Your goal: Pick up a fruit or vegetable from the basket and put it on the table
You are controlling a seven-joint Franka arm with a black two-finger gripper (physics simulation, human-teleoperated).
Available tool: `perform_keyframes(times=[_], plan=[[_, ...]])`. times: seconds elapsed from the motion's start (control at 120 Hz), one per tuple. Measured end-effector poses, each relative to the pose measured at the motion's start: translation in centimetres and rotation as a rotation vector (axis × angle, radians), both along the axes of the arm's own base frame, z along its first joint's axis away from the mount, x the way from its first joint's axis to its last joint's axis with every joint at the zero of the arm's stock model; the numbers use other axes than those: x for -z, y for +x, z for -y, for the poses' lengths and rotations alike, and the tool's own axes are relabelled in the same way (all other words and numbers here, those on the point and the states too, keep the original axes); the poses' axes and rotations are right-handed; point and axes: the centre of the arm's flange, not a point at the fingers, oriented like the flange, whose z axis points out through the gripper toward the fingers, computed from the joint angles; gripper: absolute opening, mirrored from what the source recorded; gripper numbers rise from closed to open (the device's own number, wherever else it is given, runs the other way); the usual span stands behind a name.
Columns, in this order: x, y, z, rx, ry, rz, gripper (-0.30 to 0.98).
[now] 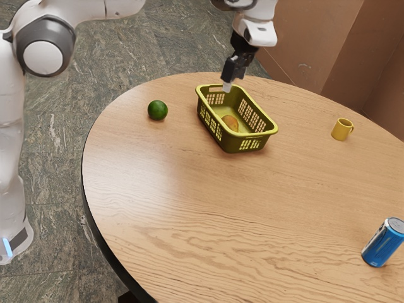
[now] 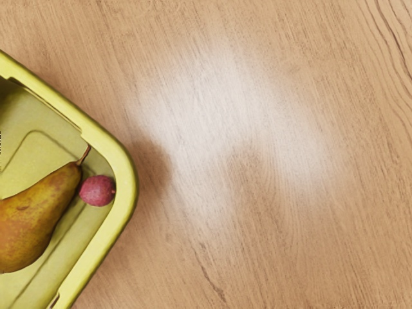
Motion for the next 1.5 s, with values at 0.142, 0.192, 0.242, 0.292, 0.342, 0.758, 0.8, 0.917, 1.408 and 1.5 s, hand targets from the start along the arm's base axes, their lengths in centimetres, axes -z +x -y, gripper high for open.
perform_keyframes(times=[0.142,0.192,0.242,0.292,0.342,0.758,0.8,0.917,1.408,1.5], plan=[[1.8,0.5,-1.4,0.202,0.018,0.037,0.67],[2.8,1.0,-2.2,0.255,0.025,0.043,0.67],[4.1,1.7,-2.8,0.303,0.03,0.045,0.67],[5.2,2.6,-3.1,0.351,0.03,0.055,0.67],[5.5,3.2,-3.1,0.397,0.037,0.082,0.67],[10.0,7.6,-7.4,0.57,0.109,0.153,0.68],[10.9,7.9,-7.8,0.58,0.109,0.143,0.68],[13.2,8.7,-8.7,0.605,0.103,0.117,0.68],[19.6,9.4,-13.0,0.606,0.032,0.015,0.68],[19.4,9.7,-13.0,0.603,0.034,0.035,0.68]])
